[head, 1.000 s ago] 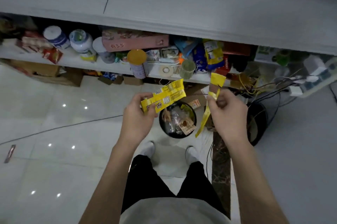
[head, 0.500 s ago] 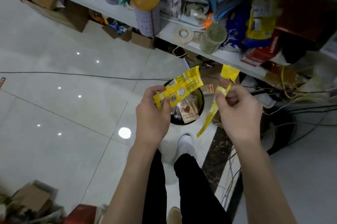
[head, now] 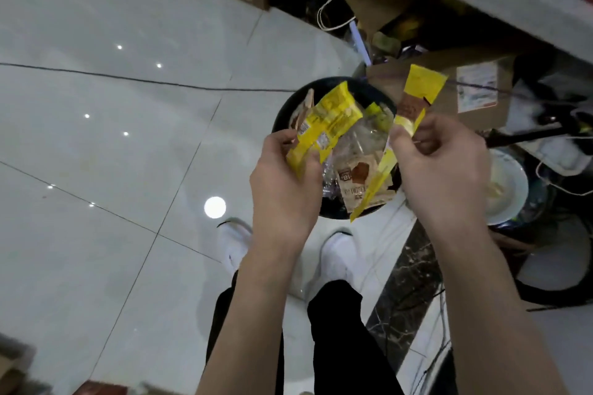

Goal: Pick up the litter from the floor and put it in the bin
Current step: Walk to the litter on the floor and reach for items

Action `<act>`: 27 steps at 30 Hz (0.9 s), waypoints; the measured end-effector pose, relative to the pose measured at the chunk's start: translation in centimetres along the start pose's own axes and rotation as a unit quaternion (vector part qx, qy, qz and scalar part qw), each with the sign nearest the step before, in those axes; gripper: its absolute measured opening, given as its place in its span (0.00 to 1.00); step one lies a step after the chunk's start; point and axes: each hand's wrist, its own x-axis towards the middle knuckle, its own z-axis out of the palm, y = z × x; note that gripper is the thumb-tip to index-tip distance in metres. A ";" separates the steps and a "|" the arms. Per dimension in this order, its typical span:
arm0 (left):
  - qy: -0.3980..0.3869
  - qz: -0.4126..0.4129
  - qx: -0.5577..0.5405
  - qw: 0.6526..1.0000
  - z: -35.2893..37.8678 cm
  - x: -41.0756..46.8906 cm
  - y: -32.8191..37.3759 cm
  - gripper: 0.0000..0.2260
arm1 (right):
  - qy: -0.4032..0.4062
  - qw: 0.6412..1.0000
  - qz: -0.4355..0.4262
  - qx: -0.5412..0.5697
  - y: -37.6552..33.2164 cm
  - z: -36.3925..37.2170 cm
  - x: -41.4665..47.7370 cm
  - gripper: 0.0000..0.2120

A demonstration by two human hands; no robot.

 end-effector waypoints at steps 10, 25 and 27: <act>-0.025 0.058 0.173 0.983 -0.8 1.6 -4.6 0.17 | -0.017 1.000 0.005 -0.023 4.3 4.9 1.2 0.14; 0.010 0.134 0.161 0.978 -14.4 -9.6 16.5 0.16 | -0.045 0.996 -0.070 0.018 -14.8 -13.6 -4.6 0.10; 0.020 0.150 0.168 0.974 -17.2 -12.8 20.6 0.17 | -0.053 0.993 -0.100 0.027 -19.3 -17.7 -5.9 0.12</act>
